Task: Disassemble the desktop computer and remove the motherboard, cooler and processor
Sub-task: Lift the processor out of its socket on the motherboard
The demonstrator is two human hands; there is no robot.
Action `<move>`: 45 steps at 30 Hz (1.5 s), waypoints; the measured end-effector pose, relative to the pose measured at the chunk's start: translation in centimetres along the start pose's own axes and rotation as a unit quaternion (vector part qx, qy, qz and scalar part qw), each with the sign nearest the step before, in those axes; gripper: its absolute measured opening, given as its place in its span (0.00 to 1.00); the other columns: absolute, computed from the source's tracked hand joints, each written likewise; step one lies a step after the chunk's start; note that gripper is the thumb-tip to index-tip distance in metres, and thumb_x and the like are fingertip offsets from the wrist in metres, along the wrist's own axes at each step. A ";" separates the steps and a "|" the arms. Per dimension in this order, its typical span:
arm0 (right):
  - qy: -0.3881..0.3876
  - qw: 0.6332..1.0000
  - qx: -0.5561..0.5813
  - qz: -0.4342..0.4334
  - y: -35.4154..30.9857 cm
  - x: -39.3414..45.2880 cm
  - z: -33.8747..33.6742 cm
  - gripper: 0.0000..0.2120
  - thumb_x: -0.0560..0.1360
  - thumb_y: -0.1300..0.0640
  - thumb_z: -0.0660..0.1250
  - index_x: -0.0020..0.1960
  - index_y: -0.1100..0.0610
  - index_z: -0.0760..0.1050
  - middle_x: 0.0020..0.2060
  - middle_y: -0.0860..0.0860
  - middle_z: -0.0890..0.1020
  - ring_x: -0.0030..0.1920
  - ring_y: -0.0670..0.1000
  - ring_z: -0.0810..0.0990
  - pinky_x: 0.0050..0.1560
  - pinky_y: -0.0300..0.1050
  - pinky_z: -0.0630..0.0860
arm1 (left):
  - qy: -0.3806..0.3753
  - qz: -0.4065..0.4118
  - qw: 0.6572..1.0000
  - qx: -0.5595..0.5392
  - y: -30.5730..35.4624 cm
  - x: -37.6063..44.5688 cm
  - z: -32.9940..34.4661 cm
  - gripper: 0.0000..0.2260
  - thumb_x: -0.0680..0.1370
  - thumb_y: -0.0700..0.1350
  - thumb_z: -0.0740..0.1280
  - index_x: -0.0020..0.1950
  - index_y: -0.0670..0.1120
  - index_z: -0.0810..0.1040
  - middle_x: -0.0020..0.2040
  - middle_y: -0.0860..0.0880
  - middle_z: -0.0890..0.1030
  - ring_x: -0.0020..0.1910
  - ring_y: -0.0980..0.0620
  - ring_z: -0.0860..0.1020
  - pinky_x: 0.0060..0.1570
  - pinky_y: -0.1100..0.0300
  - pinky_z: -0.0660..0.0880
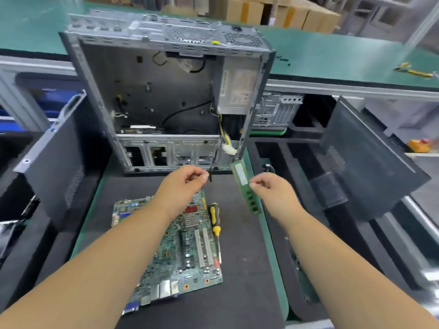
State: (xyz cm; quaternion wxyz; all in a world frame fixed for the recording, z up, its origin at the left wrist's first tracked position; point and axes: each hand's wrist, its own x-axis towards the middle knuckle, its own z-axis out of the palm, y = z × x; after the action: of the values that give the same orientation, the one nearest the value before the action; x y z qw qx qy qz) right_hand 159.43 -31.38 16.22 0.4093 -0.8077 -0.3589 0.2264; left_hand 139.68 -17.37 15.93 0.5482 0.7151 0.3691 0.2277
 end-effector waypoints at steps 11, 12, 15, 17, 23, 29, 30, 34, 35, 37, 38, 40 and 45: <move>0.012 0.993 -0.033 0.111 6.1 10.9 -2.3 0.08 0.74 0.62 0.62 0.36 0.62 0.73 0.37 0.58 0.80 0.33 0.51 0.68 0.36 0.42 0.67 | 0.046 -0.064 0.996 0.040 0.0 1.2 4.3 0.07 0.77 0.46 0.67 0.45 0.58 0.82 0.48 0.48 0.83 0.49 0.47 0.80 0.49 0.58 0.76; 0.001 0.993 -0.047 0.109 6.1 11.9 -2.2 0.08 0.74 0.61 0.62 0.35 0.58 0.74 0.36 0.57 0.78 0.32 0.52 0.68 0.35 0.40 0.67 | 0.056 -0.069 0.995 0.040 0.0 1.3 4.4 0.07 0.77 0.46 0.67 0.45 0.58 0.82 0.48 0.48 0.82 0.49 0.48 0.80 0.47 0.60 0.76; -0.012 0.991 -0.084 0.106 5.9 14.6 -1.8 0.07 0.75 0.56 0.65 0.40 0.47 0.77 0.38 0.48 0.78 0.32 0.45 0.72 0.31 0.35 0.66 | 0.084 -0.086 0.992 0.045 -0.2 1.7 4.6 0.08 0.78 0.46 0.67 0.46 0.59 0.82 0.48 0.50 0.83 0.47 0.49 0.80 0.35 0.68 0.74; -0.013 0.989 -0.109 0.096 6.1 16.2 -1.1 0.07 0.75 0.56 0.65 0.46 0.49 0.82 0.40 0.49 0.80 0.36 0.48 0.75 0.32 0.36 0.68 | 0.103 -0.091 0.989 0.048 -0.4 1.9 4.6 0.08 0.78 0.46 0.66 0.46 0.58 0.82 0.48 0.50 0.83 0.47 0.50 0.80 0.37 0.66 0.74; -0.016 0.975 -0.187 0.115 6.0 19.0 0.6 0.09 0.78 0.60 0.65 0.54 0.60 0.82 0.49 0.57 0.84 0.50 0.59 0.81 0.52 0.48 0.79 | 0.123 -0.108 0.985 0.055 -0.5 1.7 4.0 0.08 0.78 0.46 0.66 0.47 0.58 0.82 0.48 0.52 0.82 0.48 0.54 0.80 0.41 0.63 0.72; -0.021 0.965 -0.223 0.135 6.3 19.2 1.1 0.07 0.75 0.65 0.65 0.50 0.61 0.80 0.45 0.57 0.83 0.45 0.60 0.80 0.45 0.47 0.78 | 0.139 -0.114 0.982 0.063 -0.8 1.4 3.1 0.08 0.78 0.46 0.65 0.47 0.58 0.82 0.48 0.54 0.82 0.48 0.55 0.80 0.42 0.64 0.72; -0.020 0.963 -0.232 0.135 6.3 19.0 1.1 0.06 0.74 0.65 0.65 0.49 0.61 0.80 0.43 0.58 0.82 0.43 0.60 0.80 0.42 0.47 0.77 | 0.140 -0.116 0.981 0.062 -0.9 1.3 3.1 0.08 0.79 0.46 0.65 0.47 0.58 0.82 0.48 0.54 0.82 0.48 0.56 0.80 0.42 0.64 0.72; -0.013 0.958 -0.259 0.125 5.9 18.3 1.1 0.05 0.72 0.65 0.64 0.44 0.61 0.79 0.39 0.56 0.82 0.38 0.58 0.79 0.36 0.44 0.73 | 0.143 -0.117 0.981 0.059 -1.0 1.2 2.8 0.08 0.78 0.45 0.66 0.47 0.57 0.82 0.47 0.55 0.82 0.49 0.56 0.80 0.43 0.64 0.71; -0.013 0.956 -0.266 0.121 5.7 18.1 1.1 0.05 0.72 0.65 0.64 0.43 0.61 0.79 0.39 0.56 0.82 0.37 0.58 0.79 0.36 0.43 0.73 | 0.142 -0.116 0.981 0.061 -1.0 1.1 2.8 0.08 0.78 0.46 0.66 0.47 0.57 0.82 0.47 0.54 0.82 0.49 0.56 0.80 0.43 0.64 0.71; -0.010 0.956 -0.270 0.111 5.2 17.7 1.0 0.05 0.72 0.65 0.64 0.43 0.61 0.79 0.38 0.56 0.82 0.37 0.58 0.79 0.36 0.44 0.73 | 0.138 -0.111 0.982 0.063 -1.1 0.9 2.6 0.08 0.78 0.46 0.66 0.47 0.57 0.82 0.48 0.54 0.82 0.49 0.56 0.79 0.43 0.64 0.71; -0.007 0.957 -0.269 0.106 5.0 17.5 0.9 0.06 0.72 0.65 0.63 0.43 0.61 0.79 0.38 0.56 0.81 0.38 0.58 0.79 0.37 0.44 0.74 | 0.138 -0.108 0.983 0.060 -1.2 0.8 2.6 0.08 0.78 0.45 0.65 0.47 0.57 0.82 0.48 0.53 0.82 0.49 0.56 0.79 0.43 0.64 0.71; -0.007 0.961 -0.261 0.093 4.4 16.9 0.7 0.06 0.73 0.64 0.63 0.44 0.61 0.79 0.39 0.56 0.82 0.38 0.58 0.79 0.37 0.43 0.73 | 0.138 -0.103 0.983 0.056 -1.4 0.4 2.4 0.08 0.78 0.46 0.65 0.47 0.58 0.82 0.47 0.54 0.82 0.48 0.56 0.80 0.43 0.63 0.71; -0.003 0.969 -0.236 0.076 3.0 14.1 1.1 0.05 0.74 0.61 0.61 0.41 0.58 0.74 0.38 0.55 0.78 0.38 0.58 0.75 0.41 0.44 0.72 | 0.135 -0.088 0.985 0.060 -2.3 -0.2 1.3 0.09 0.78 0.47 0.66 0.46 0.61 0.82 0.46 0.54 0.82 0.47 0.55 0.80 0.41 0.63 0.72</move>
State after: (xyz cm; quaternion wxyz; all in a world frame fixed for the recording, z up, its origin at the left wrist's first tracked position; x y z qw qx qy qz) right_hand 168.94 -21.26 12.08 0.1877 -0.9056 -0.3414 0.1678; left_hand 139.85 -17.97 13.33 0.4670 0.6741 0.5143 0.2509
